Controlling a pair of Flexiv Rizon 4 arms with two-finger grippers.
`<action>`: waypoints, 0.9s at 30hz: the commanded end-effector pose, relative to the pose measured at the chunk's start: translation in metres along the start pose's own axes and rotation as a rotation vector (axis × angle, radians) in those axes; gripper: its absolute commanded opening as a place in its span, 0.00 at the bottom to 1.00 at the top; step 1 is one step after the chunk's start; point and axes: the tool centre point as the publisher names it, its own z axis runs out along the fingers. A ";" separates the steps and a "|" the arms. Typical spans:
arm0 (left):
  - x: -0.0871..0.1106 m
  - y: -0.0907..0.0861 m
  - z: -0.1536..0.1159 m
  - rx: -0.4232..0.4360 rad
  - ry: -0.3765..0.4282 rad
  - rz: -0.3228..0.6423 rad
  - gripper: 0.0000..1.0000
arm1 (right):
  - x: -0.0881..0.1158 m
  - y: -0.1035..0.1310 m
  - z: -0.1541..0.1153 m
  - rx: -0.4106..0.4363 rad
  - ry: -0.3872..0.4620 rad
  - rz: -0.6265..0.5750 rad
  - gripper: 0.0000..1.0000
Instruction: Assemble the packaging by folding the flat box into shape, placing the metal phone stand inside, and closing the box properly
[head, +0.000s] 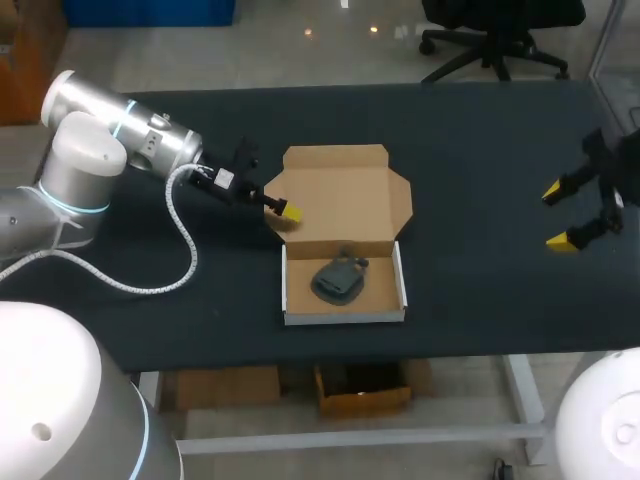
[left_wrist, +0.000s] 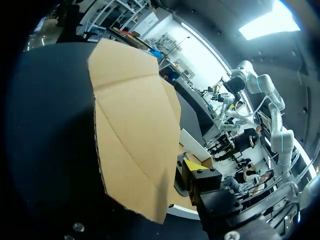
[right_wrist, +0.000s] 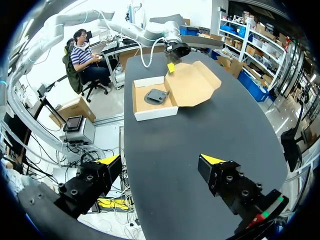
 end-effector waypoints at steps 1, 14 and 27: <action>0.006 0.001 0.001 0.001 -0.008 0.005 0.44 | 0.001 0.000 -0.001 -0.002 -0.001 -0.001 1.00; 0.010 -0.001 0.002 0.005 -0.007 0.021 0.33 | 0.001 0.000 -0.001 -0.002 -0.001 -0.001 1.00; 0.008 -0.005 -0.005 0.025 -0.006 0.027 0.25 | 0.001 0.000 -0.001 -0.002 -0.001 -0.001 1.00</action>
